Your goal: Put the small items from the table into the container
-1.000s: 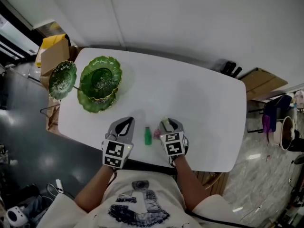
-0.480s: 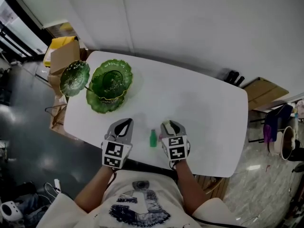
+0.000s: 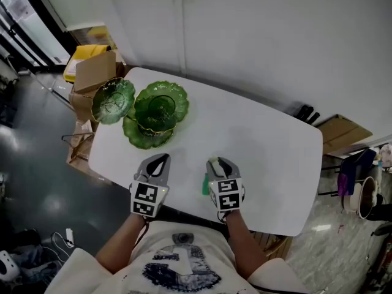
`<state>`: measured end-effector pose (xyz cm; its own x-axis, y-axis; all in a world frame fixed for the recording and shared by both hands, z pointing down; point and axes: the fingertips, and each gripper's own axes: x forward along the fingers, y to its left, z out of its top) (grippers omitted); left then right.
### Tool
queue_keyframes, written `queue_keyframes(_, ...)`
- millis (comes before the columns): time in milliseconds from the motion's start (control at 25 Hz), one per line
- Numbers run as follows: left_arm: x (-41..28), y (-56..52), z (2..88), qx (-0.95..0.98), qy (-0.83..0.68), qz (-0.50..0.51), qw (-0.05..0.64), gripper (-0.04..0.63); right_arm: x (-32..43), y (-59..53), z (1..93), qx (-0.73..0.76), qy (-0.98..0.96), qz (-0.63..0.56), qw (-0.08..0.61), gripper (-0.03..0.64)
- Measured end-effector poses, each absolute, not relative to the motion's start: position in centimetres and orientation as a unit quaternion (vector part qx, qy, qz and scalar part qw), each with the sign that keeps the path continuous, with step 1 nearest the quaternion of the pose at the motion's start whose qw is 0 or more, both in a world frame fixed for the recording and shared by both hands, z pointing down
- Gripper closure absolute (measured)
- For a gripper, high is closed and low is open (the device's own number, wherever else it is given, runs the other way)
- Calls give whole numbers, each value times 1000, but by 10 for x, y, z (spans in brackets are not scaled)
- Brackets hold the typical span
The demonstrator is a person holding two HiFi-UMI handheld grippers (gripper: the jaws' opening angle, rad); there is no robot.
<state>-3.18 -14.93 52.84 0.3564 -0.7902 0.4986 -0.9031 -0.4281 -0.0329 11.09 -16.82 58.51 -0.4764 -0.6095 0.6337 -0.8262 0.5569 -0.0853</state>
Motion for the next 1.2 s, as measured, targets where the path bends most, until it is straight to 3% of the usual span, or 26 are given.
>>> queue_keyframes(1200,-142,-211,506,870,-442,194,103,604,-39,-220,512,502,-818,157,233,482)
